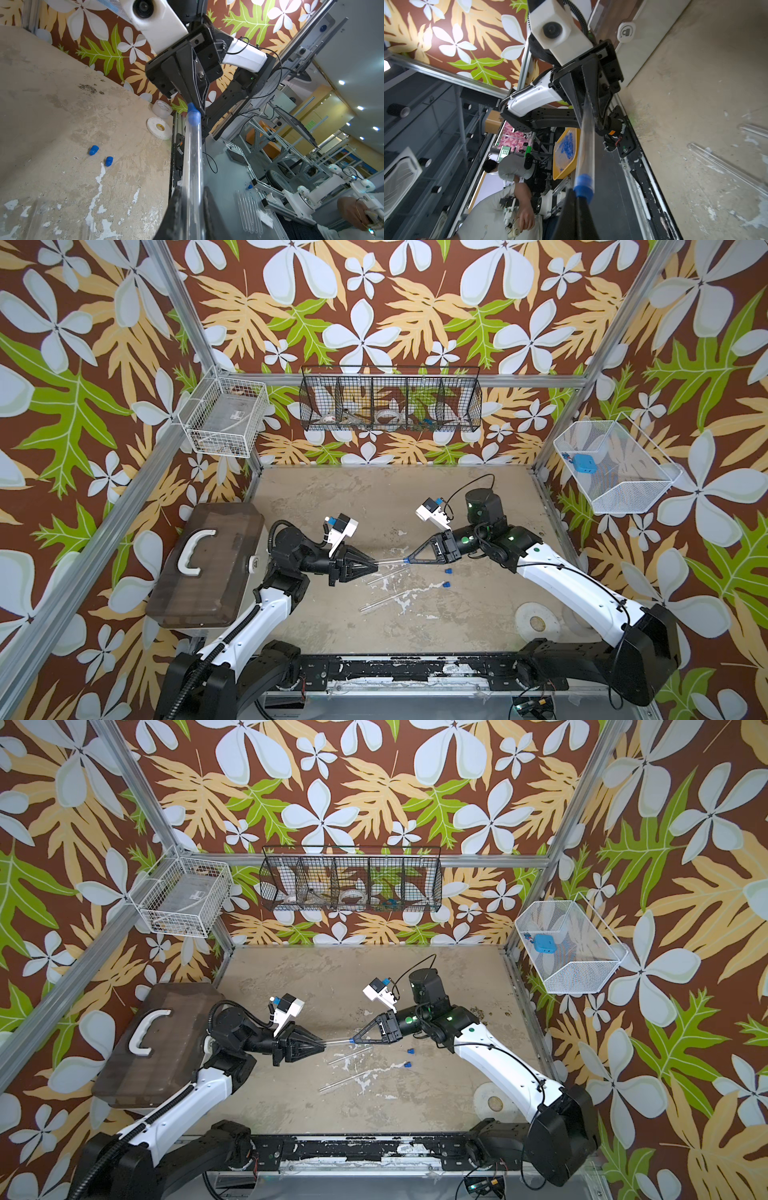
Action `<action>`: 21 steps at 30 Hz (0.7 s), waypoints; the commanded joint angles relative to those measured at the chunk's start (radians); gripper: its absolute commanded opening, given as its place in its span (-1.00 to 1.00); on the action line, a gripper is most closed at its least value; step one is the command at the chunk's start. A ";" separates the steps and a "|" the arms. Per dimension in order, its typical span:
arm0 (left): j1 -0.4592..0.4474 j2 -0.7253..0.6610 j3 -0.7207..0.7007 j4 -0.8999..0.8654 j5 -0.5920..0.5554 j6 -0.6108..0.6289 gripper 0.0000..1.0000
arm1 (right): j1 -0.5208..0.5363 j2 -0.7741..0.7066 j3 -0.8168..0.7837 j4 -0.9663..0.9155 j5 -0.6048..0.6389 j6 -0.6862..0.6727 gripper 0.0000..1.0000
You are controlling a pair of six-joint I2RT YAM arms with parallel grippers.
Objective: Insert stoppers into test tubes
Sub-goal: Insert the stopper into the test tube.
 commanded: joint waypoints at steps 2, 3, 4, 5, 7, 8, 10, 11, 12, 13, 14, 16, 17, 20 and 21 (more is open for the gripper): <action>-0.026 0.007 0.014 0.100 -0.200 -0.034 -1.00 | 0.074 0.040 -0.004 0.218 0.278 0.037 -1.00; -0.026 0.007 0.010 0.118 -0.196 -0.045 -1.00 | 0.083 0.046 -0.004 0.220 0.275 0.037 -1.00; -0.026 0.007 0.004 0.143 -0.191 -0.058 -1.00 | 0.090 0.053 -0.008 0.228 0.269 0.041 -1.00; -0.026 0.006 -0.001 0.167 -0.187 -0.073 -1.00 | 0.095 0.058 -0.015 0.250 0.257 0.053 -1.00; -0.026 0.004 -0.006 0.190 -0.184 -0.087 -1.00 | 0.096 0.062 -0.040 0.318 0.234 0.098 -1.00; -0.026 0.003 -0.006 0.197 -0.182 -0.090 -1.00 | 0.097 0.062 -0.056 0.355 0.226 0.125 -1.00; -0.026 0.003 -0.006 0.204 -0.179 -0.091 -1.00 | 0.098 0.062 -0.067 0.385 0.222 0.148 -1.00; -0.026 0.002 -0.008 0.209 -0.176 -0.091 -1.00 | 0.100 0.064 -0.068 0.394 0.211 0.156 -1.00; -0.026 0.001 -0.009 0.214 -0.172 -0.092 -1.00 | 0.101 0.066 -0.068 0.401 0.201 0.161 -1.00; -0.026 0.002 -0.012 0.222 -0.167 -0.093 -1.00 | 0.102 0.068 -0.065 0.398 0.186 0.160 -1.00; -0.026 0.003 -0.015 0.229 -0.165 -0.092 -1.00 | 0.101 0.069 -0.057 0.381 0.167 0.149 -1.00; -0.026 0.001 -0.017 0.228 -0.159 -0.083 -1.00 | 0.102 0.069 -0.020 0.285 0.147 0.082 -1.00; -0.027 0.001 -0.017 0.225 -0.154 -0.076 -1.00 | 0.102 0.069 0.000 0.225 0.136 0.038 -1.00; -0.026 0.000 -0.017 0.223 -0.136 -0.061 -1.00 | 0.100 0.069 0.033 0.128 0.078 -0.032 -1.00; -0.026 -0.002 -0.017 0.223 -0.127 -0.057 -1.00 | 0.097 0.068 0.040 0.108 0.062 -0.050 -1.00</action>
